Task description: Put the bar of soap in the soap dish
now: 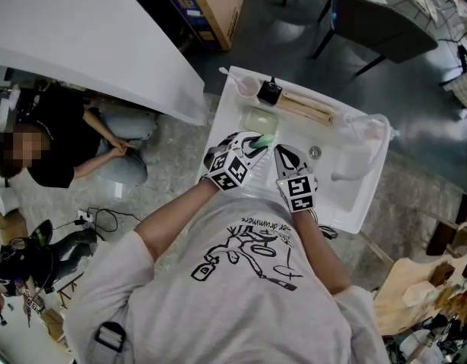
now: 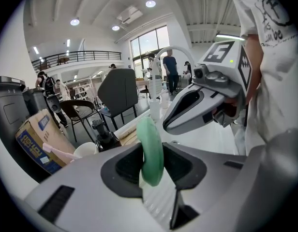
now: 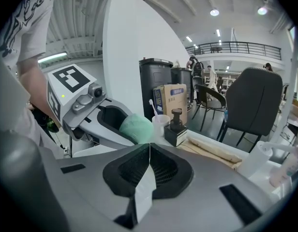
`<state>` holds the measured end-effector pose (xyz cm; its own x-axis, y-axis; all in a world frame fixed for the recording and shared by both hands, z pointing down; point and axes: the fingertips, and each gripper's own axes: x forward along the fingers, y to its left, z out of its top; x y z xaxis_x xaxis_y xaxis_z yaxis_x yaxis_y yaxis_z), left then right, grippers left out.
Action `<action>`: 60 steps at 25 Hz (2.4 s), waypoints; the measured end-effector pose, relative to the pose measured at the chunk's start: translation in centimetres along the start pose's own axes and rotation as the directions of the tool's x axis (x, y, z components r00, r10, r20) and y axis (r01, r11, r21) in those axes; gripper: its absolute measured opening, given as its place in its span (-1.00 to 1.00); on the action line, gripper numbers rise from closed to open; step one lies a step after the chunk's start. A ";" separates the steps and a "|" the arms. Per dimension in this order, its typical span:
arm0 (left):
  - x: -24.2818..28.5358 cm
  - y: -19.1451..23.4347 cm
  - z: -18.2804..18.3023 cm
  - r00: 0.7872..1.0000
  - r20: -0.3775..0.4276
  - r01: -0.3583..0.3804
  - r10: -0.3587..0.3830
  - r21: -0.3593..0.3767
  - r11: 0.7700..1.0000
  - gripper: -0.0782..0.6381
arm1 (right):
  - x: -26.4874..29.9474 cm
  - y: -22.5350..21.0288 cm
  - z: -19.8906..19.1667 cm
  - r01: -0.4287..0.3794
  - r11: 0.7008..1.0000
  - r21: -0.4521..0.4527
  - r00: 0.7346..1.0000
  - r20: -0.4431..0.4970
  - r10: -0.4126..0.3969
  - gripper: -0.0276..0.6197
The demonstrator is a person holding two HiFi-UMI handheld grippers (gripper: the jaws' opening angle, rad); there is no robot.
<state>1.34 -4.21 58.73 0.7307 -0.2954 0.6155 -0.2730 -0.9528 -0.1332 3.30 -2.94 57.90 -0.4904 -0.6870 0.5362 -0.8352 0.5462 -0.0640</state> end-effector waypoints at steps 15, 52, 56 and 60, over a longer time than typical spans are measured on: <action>2.5 0.0 -2.1 0.996 -0.086 0.028 -0.023 0.059 0.998 -0.44 | 1.7 -1.0 -1.2 -0.001 0.999 0.051 0.999 -0.054 0.004 -0.85; 7.0 2.2 -5.6 0.973 -0.223 0.086 -0.055 0.130 0.988 -0.44 | 5.7 -3.3 -3.6 -0.053 0.998 0.034 0.982 -0.181 0.059 -0.84; 7.4 2.5 -6.1 0.969 -0.241 0.090 -0.055 0.136 0.987 -0.44 | 6.1 -4.0 -4.0 -0.052 0.998 0.032 0.979 -0.195 0.057 -0.84; 8.0 2.6 -6.6 0.964 -0.261 0.098 -0.055 0.154 0.983 -0.44 | 6.3 -4.2 -4.3 -0.054 0.998 0.033 0.977 -0.203 0.060 -0.84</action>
<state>2.39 -8.63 68.43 0.5560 -0.2139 0.8032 -0.1007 -0.9765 -0.1903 4.82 -7.54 65.21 -0.4787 -0.5412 0.6913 -0.8151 0.5665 -0.1209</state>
